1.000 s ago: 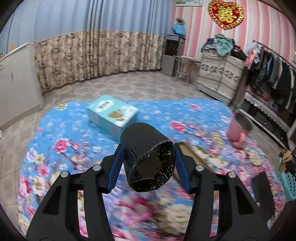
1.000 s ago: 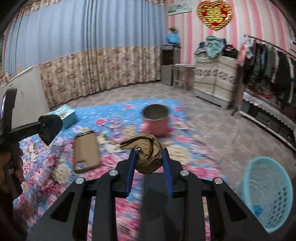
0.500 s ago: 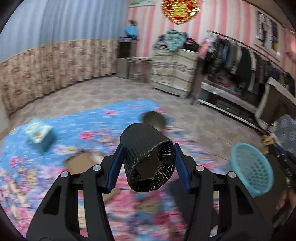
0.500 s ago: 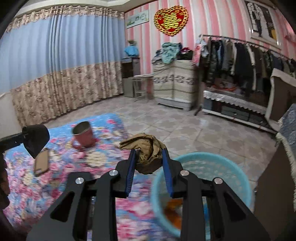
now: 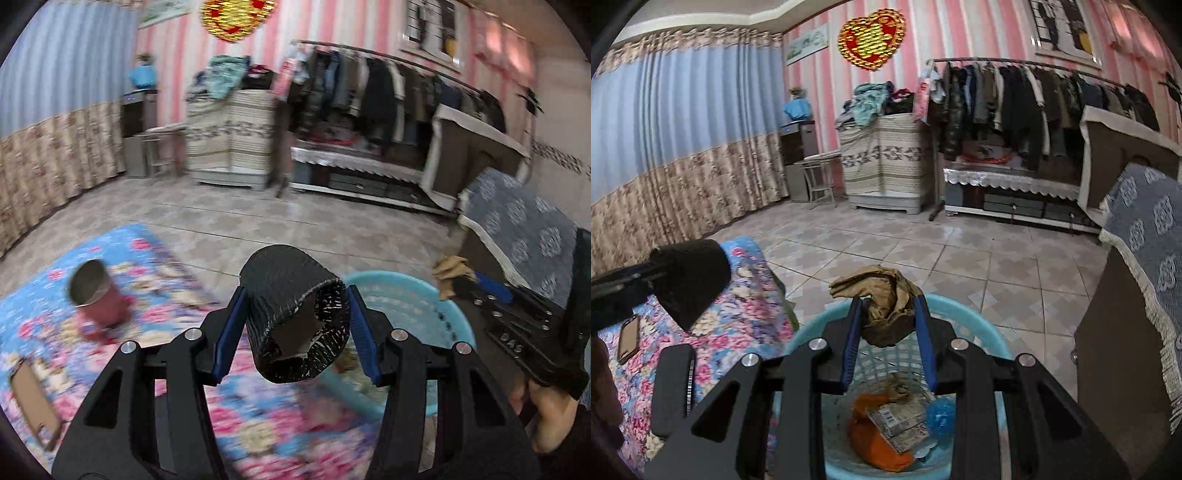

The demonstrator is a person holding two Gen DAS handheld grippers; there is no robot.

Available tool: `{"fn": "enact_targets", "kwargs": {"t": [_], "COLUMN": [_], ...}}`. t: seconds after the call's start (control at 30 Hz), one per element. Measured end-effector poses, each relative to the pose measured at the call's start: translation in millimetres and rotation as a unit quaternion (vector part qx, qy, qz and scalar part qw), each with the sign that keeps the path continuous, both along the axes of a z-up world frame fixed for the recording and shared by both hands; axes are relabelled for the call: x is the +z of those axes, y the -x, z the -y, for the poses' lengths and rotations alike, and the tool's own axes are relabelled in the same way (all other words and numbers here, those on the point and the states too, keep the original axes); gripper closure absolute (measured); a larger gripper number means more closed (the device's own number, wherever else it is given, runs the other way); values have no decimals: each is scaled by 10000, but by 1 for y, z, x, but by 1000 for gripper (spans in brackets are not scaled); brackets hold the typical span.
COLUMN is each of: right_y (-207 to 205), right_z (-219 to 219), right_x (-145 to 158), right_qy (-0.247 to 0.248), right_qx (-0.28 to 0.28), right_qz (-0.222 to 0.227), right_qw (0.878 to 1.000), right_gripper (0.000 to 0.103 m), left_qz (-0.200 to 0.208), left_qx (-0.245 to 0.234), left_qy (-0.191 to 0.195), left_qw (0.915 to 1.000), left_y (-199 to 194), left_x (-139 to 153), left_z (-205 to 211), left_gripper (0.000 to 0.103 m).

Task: Collect trash
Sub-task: 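Open both tools to drop the sleeve and pouch into the basket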

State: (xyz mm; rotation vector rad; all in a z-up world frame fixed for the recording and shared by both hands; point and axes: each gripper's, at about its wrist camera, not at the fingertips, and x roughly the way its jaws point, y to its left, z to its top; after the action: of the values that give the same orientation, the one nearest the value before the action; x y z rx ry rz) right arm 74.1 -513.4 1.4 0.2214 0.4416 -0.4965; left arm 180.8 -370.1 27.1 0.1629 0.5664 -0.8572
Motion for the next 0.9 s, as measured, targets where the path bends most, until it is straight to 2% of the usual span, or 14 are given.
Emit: {"fn": "enact_targets", "kwargs": {"t": [0.17,0.3,0.5,0.57,0.63,0.7,0.8,0.9], "right_y": [15,35,51,50,49,48,43,36], "right_z": [23,47,64,62,62,62,59,53], "right_x": [-11,-18,-27,-29,-32,-34,-37,-40], "right_qy": [-25,-84,-195,-243,-276,-347,-381,-383], "right_qx": [-260,-530,-731,-709,-683,-671,-634,-559], "right_qz": [-38,-70,-47,-67,-74,-59,-104,-158], "right_qw": [9997,9985,9971,9972,9973,9971,9972,9976], "right_gripper": [74,74,74,74,74,74,74,74], "left_qz": [216,-10,4,19,170,277,218,178], "left_qx": [-382,-463,-540,-552,-431,-314,-62,248], "left_qy": [-165,-199,-460,-489,-512,-467,-370,-255], "left_qw": [9989,9987,9975,9973,9976,9980,9991,9992], "left_y": [16,15,16,16,16,14,3,-12], "left_x": [-19,-38,-60,-62,-59,-52,-41,-30], "left_z": [50,76,100,99,94,89,76,57], "left_gripper": [50,50,49,40,23,18,9,6]}}
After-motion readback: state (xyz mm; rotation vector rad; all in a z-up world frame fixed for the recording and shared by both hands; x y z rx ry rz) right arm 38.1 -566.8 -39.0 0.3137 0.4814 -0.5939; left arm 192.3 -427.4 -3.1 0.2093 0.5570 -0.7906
